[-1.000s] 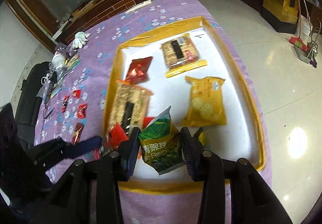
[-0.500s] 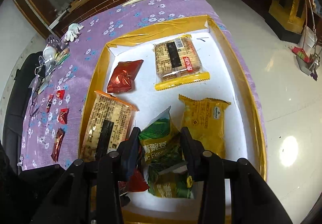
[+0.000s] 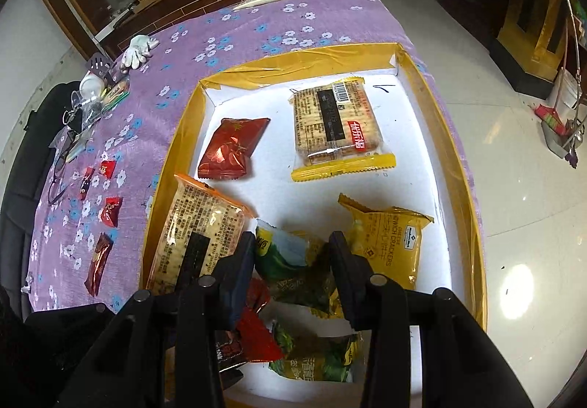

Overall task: Organize snacks
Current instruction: 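Release the red packet with the left tool while the right tool releases the green pea packet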

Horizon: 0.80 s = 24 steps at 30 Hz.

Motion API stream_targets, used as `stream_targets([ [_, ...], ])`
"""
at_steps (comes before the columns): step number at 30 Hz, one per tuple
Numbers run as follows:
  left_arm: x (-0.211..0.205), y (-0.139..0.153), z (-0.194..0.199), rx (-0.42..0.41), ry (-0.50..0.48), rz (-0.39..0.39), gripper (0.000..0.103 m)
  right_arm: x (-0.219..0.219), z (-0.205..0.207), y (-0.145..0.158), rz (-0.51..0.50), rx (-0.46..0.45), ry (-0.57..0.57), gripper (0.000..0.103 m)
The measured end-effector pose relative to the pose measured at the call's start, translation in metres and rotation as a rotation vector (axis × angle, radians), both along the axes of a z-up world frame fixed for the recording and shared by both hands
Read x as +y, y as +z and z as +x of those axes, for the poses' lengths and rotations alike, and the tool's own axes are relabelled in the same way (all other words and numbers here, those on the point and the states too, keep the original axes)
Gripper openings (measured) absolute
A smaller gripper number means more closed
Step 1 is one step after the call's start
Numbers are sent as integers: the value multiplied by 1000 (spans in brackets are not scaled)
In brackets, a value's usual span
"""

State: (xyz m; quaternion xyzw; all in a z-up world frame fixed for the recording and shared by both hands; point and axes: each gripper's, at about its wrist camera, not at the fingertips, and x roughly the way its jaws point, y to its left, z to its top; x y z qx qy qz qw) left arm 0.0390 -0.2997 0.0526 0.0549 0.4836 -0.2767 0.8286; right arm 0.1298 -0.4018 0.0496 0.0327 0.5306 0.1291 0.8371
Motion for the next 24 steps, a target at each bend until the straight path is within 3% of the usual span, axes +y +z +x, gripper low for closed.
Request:
stream_targets([
  [9, 3, 5, 1, -1, 0, -17, 42, -3, -5, 7, 7, -11, -23, 42],
  [24, 17, 26, -11, -38, -3, -45, 43, -15, -23, 24, 69, -22, -104, 45],
])
